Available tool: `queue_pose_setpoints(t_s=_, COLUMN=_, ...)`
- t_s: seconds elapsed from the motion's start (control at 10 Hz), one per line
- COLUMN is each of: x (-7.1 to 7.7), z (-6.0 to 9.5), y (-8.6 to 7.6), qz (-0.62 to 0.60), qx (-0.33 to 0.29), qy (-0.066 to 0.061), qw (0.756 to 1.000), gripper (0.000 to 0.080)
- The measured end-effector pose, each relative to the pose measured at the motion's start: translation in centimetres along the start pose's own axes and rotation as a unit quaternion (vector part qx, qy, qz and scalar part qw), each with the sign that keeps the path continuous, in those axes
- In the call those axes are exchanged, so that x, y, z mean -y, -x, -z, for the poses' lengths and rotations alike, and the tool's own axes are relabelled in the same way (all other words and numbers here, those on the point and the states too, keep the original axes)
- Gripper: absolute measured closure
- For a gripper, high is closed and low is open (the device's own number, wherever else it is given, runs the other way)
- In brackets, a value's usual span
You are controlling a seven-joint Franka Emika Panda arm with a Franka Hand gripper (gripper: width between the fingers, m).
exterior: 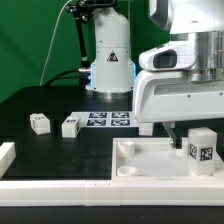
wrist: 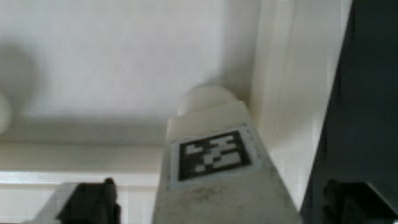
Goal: Assemble one leg
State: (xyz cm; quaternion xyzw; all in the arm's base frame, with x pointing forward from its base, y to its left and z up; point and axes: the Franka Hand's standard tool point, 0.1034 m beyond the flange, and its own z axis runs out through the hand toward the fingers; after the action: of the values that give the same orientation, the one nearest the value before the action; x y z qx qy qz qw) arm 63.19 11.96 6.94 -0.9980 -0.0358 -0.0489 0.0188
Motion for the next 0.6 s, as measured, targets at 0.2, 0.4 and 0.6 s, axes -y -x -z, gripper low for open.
queue_pose_setpoints(t_s=0.2, x=-0.08, z=0.0, y=-0.01, qz=0.022, qx=0.0, qy=0.0, qw=1.0, gripper=0.0397)
queue_pose_setpoints(t_s=0.4, x=-0.08, z=0.0, y=-0.01, qz=0.009, qx=0.0, qy=0.0, qw=1.0, gripper=0.0511)
queue_pose_setpoints(t_s=0.6, x=-0.11, z=-0.02, y=0.0, qz=0.007, qx=0.0, qy=0.0, qw=1.0, gripper=0.0511)
